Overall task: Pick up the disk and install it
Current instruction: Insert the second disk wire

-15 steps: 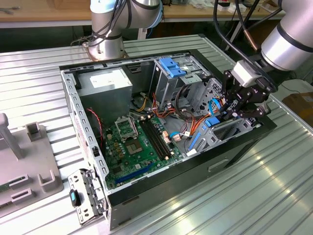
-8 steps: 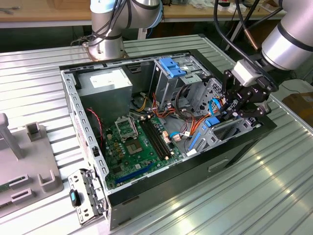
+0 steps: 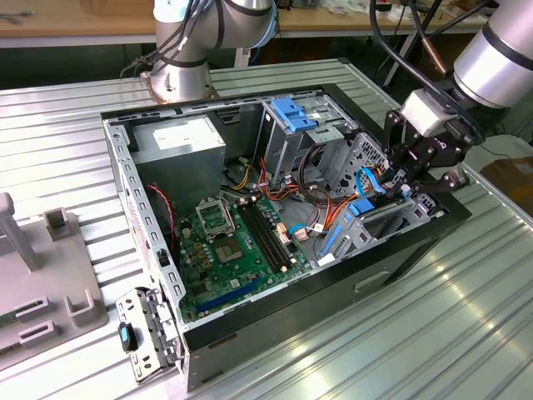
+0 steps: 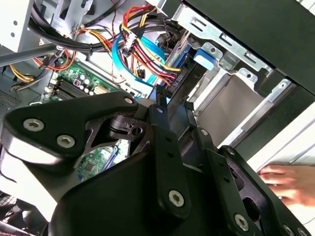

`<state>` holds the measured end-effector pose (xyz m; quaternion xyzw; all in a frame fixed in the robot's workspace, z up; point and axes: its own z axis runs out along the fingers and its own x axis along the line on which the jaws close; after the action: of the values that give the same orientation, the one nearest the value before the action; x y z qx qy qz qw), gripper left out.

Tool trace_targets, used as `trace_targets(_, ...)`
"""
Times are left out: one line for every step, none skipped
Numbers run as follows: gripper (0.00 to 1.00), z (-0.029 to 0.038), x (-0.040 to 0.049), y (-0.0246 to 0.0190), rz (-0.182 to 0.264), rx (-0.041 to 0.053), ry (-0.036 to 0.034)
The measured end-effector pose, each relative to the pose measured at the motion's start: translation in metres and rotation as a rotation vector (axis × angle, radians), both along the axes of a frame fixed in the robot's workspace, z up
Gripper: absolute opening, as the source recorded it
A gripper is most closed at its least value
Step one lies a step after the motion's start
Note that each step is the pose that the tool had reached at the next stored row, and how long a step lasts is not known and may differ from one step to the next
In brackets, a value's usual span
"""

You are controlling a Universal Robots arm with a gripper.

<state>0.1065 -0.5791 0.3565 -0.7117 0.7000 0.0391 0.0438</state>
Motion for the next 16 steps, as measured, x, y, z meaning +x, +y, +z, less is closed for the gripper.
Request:
trace_targets(0.30,0.0018,0.0000,0.0000,0.000,0.0001,0.0000)
trace_targets(0.30,0.0030,0.0000,0.0000,0.000,0.0002,0.0000)
trace_targets(0.30,0.0049,0.0000,0.0000,0.000,0.0001,0.0000)
trace_targets(0.30,0.0059,0.0000,0.0000,0.000,0.0001,0.0000)
trace_targets(0.30,0.0067,0.0000,0.0000,0.000,0.0003,0.0000)
trace_targets(0.30,0.0080,0.0000,0.0000,0.000,0.0002,0.0000)
trace_targets(0.30,0.0094,0.0000,0.0000,0.000,0.0001,0.0000)
trace_targets(0.30,0.0102,0.0000,0.0000,0.000,0.0003,0.0000)
trace_targets(0.30,0.0102,0.0000,0.0000,0.000,0.0004,0.0000)
trace_targets(0.30,0.0104,0.0000,0.0000,0.000,0.0001,0.0000)
trace_targets(0.30,0.0103,0.0000,0.0020,0.000,-0.0004,0.0000)
trace_targets(0.30,0.0105,0.0000,0.0115,0.000,-0.0041,0.0000)
trace_targets(0.30,0.0104,0.0000,0.0220,0.000,-0.0070,0.0000)
trace_targets(0.30,0.0104,0.0000,0.0293,0.000,-0.0079,0.0000)
trace_targets(0.30,0.0104,0.0000,0.0352,0.000,-0.0088,-0.0001)
trace_targets(0.30,0.0105,0.0000,0.0413,0.000,-0.0098,0.0000)
